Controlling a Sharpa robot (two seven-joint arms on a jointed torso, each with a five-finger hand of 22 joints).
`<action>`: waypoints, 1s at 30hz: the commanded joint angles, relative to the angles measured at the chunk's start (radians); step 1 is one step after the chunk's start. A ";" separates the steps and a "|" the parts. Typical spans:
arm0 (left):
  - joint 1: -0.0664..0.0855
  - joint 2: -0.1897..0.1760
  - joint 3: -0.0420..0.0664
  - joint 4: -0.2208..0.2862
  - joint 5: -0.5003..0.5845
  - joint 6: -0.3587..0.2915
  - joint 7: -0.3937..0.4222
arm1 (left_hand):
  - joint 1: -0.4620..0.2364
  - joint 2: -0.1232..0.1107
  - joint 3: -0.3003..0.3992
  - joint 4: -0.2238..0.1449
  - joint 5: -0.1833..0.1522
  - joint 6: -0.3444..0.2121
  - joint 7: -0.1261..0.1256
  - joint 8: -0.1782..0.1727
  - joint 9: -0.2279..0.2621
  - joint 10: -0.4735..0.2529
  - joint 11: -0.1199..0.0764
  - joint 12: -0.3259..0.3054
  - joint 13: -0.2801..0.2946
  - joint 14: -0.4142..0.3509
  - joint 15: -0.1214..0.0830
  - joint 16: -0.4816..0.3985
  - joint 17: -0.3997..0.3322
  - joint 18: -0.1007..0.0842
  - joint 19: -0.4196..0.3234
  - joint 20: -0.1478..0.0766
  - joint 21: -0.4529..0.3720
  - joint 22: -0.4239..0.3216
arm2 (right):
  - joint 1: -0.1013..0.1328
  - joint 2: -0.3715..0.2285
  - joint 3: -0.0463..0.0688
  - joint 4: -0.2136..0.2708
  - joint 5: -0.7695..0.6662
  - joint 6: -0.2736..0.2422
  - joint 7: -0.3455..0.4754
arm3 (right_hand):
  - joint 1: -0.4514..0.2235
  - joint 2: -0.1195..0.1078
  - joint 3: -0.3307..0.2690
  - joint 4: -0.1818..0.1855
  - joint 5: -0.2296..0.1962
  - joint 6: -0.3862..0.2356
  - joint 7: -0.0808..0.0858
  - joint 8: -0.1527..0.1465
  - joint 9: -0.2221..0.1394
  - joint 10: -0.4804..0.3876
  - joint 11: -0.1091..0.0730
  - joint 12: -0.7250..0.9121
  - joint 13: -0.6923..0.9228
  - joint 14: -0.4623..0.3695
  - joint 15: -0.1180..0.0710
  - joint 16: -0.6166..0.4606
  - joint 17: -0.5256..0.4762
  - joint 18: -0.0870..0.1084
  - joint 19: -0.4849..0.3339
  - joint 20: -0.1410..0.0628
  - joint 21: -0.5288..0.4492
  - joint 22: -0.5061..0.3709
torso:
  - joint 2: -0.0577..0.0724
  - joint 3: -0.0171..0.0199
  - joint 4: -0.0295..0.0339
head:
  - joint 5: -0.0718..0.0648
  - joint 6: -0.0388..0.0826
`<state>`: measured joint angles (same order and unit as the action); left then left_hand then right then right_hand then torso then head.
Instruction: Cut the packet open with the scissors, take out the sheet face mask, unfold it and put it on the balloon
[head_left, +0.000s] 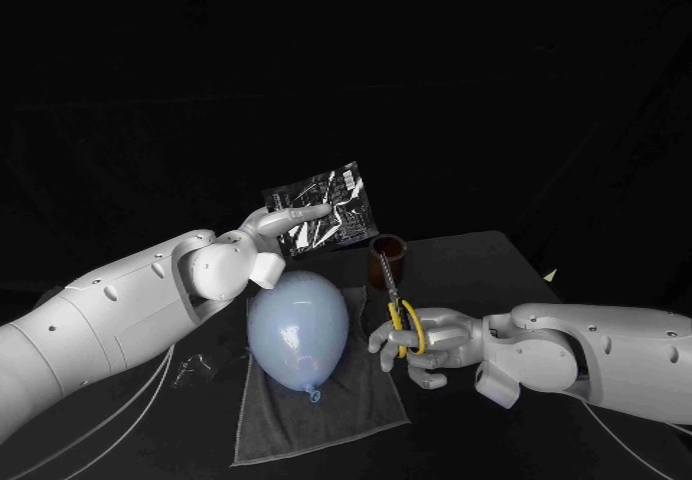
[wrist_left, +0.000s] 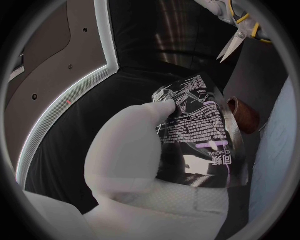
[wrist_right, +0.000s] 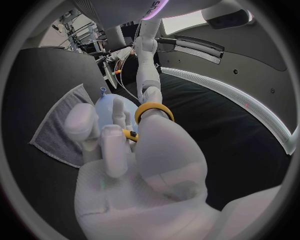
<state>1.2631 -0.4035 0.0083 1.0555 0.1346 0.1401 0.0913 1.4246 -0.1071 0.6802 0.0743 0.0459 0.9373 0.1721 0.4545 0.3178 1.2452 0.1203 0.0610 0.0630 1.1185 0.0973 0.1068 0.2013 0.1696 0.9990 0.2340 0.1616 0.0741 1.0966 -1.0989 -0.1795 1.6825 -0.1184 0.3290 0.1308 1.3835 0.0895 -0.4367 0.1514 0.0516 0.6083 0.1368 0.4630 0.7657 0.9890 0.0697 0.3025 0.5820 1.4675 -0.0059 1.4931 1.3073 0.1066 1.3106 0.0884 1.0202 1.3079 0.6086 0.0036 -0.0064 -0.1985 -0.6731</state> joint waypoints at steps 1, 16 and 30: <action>0.001 0.002 0.002 0.006 0.008 0.003 -0.001 | 0.000 0.011 -0.002 -0.006 0.004 0.000 0.004 0.003 0.029 0.003 0.000 0.001 0.000 0.005 0.003 -0.004 0.001 0.017 0.005 0.001 0.006 0.001 | -0.001 0.003 0.000 -0.001 -0.023 0.019 -0.003 | -0.007 -0.007 -0.027 -0.010 -0.003 -0.036 0.007 -0.041 -0.024 -0.040 0.013 -0.041 -0.045 0.052 0.012 -0.003 0.042 0.006 -0.003 0.015 -0.013 -0.001 | -0.001 0.0002 0.0006 | 0.000 -0.001; 0.001 -0.008 0.002 0.036 0.007 -0.005 -0.008 | -0.001 0.011 -0.002 -0.007 0.004 0.001 0.004 0.003 0.029 0.003 0.000 0.001 0.000 0.005 0.003 -0.004 0.001 0.016 0.006 0.000 0.006 0.001 | -0.001 0.009 0.000 -0.014 -0.010 0.026 0.000 | -0.020 -0.143 0.134 0.069 -0.002 -0.286 -0.071 -0.135 -0.158 -0.226 0.088 -0.161 -0.259 0.038 0.077 -0.003 0.014 0.030 -0.052 0.078 -0.128 -0.066 | 0.000 -0.0021 0.0012 | -0.001 -0.002; 0.001 -0.013 0.002 0.050 -0.010 -0.010 -0.053 | -0.001 0.011 -0.002 -0.008 0.004 0.001 0.004 0.003 0.030 0.003 0.000 0.002 0.000 0.005 0.002 -0.004 0.001 0.016 0.007 0.000 0.007 0.001 | -0.001 0.019 0.001 -0.028 -0.022 0.015 0.002 | -0.003 -0.166 0.180 0.121 -0.002 -0.264 -0.055 -0.080 -0.143 -0.235 0.091 -0.148 -0.291 0.035 0.080 -0.003 0.007 0.033 -0.056 0.082 -0.138 -0.077 | 0.000 0.0000 0.0016 | -0.001 -0.001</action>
<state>1.2633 -0.4190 0.0084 1.1011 0.1332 0.1298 0.0612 1.4263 -0.1055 0.6772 0.0715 0.0436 0.9365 0.1714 0.4549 0.3179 1.2451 0.1203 0.0610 0.0630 1.1184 0.0973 0.1068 0.2010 0.1685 0.9989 0.2341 0.1648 0.0737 1.0956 -1.0820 -0.1790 1.6545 -0.1298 0.3312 0.1250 1.3789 -0.0715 -0.2583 0.2693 0.0518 0.3773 0.0718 0.3794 0.6244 0.7622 0.1609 0.1502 0.2924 1.4665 0.0645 1.4890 1.3081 0.1239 1.2552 0.1651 0.8849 1.2320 0.6081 0.0029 -0.0053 -0.2008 -0.6752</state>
